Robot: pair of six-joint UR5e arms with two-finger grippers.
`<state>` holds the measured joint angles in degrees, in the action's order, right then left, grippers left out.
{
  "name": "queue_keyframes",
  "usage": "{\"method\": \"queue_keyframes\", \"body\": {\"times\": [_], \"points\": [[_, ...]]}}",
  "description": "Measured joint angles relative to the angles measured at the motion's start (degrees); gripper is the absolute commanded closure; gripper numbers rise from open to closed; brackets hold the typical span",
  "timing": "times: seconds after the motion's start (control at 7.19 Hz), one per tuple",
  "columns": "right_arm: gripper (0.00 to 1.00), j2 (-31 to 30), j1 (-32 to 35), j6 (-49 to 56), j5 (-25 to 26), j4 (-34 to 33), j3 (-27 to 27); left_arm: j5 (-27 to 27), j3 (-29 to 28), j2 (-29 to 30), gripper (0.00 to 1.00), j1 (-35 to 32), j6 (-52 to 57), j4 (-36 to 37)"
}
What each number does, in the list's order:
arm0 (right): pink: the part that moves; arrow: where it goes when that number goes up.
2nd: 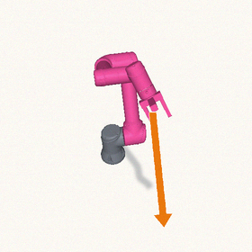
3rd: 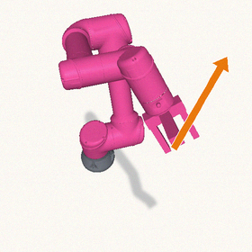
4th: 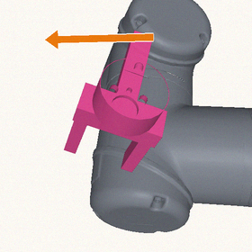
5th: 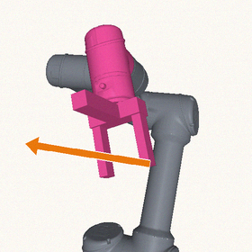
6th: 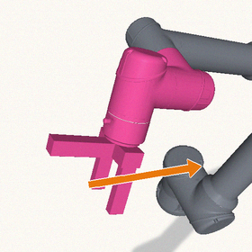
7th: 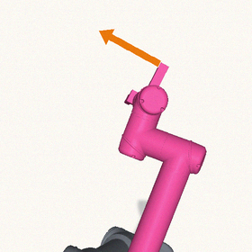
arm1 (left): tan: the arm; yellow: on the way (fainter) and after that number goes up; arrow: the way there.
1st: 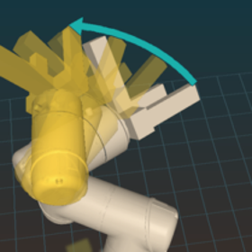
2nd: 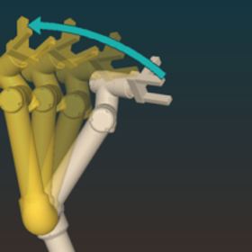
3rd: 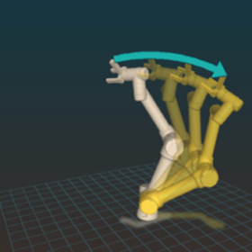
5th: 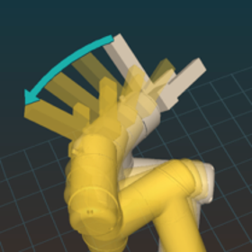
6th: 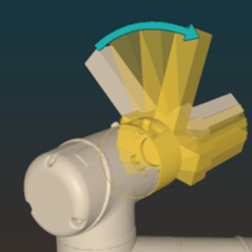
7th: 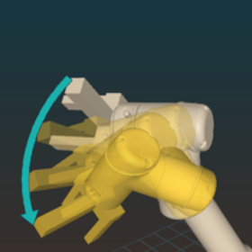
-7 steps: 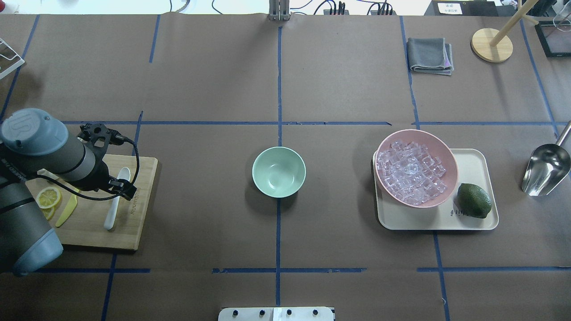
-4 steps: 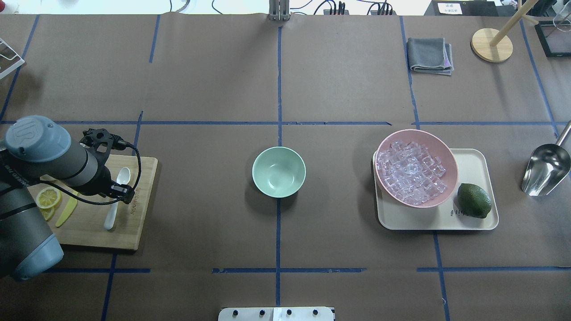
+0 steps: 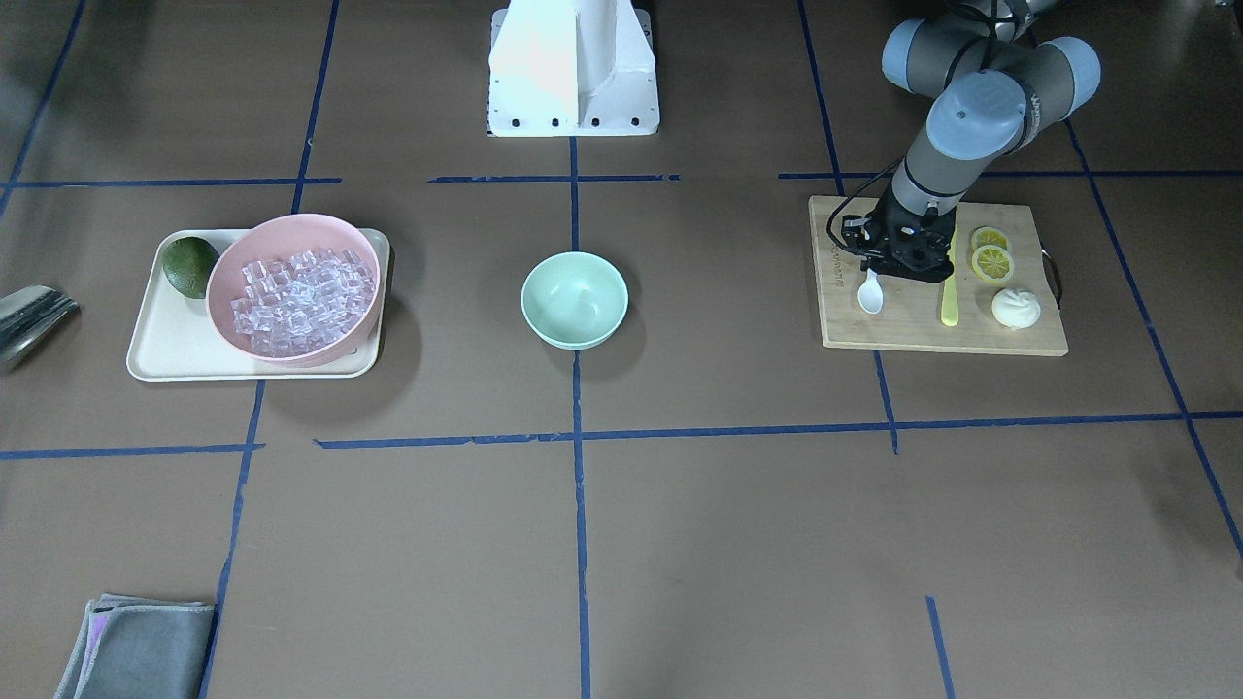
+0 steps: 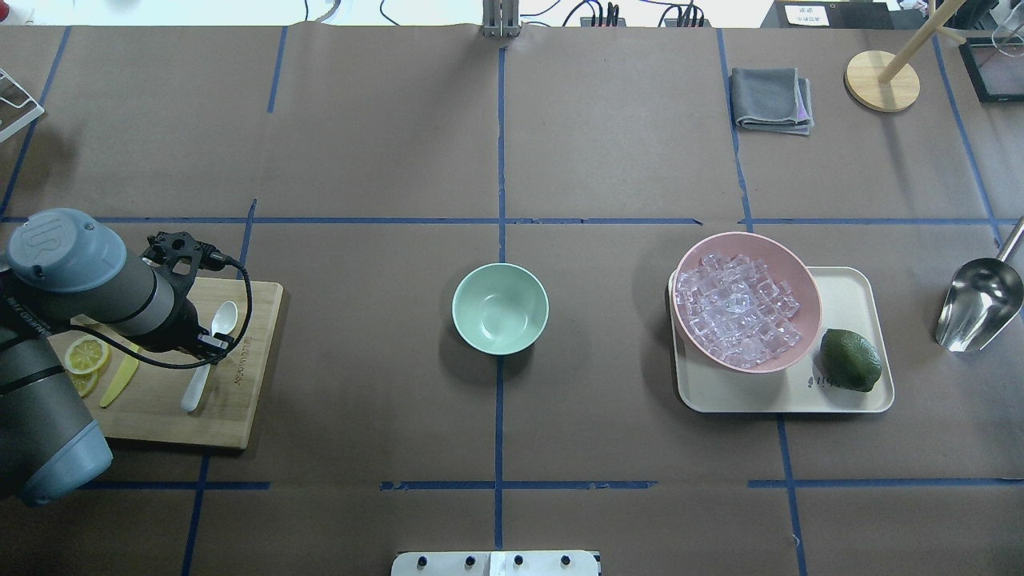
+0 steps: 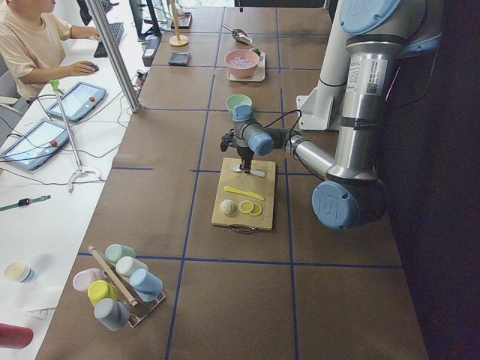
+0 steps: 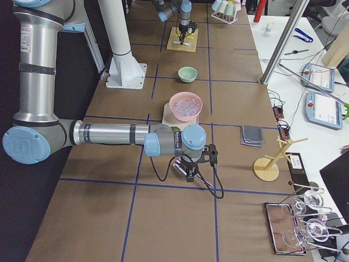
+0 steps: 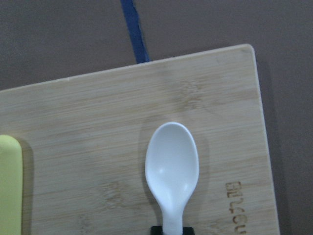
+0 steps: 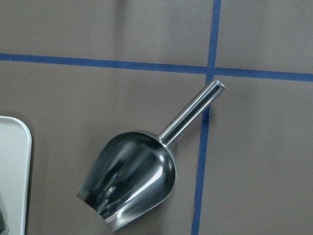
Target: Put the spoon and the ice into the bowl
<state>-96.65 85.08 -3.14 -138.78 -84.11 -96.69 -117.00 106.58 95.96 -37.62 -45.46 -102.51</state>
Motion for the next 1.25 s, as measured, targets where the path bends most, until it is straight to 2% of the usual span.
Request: {"method": "queue_keyframes", "body": {"times": [0.28,0.42,0.7,0.97,1.25], "points": [[0.00,0.1,0.0,0.0,0.0,0.0,0.0,-0.3,2.7,1.2,1.00,0.0,-0.7,1.7],[0.00,0.1,0.0,0.0,0.0,0.0,0.0,-0.8,3.7,4.8,1.00,0.1,-1.3,6.2],[0.00,0.3,-0.1,0.0,0.0,0.0,0.0,-2.0,1.2,18.7,1.00,1.8,-1.3,17.8],[0.00,0.6,-0.6,-0.5,-0.1,0.0,0.0,-2.0,-3.2,29.0,1.00,4.2,-1.2,20.6],[0.00,0.7,-1.4,-1.6,-0.7,0.1,0.0,-1.9,-10.3,39.3,1.00,6.2,-1.7,21.0]]}}
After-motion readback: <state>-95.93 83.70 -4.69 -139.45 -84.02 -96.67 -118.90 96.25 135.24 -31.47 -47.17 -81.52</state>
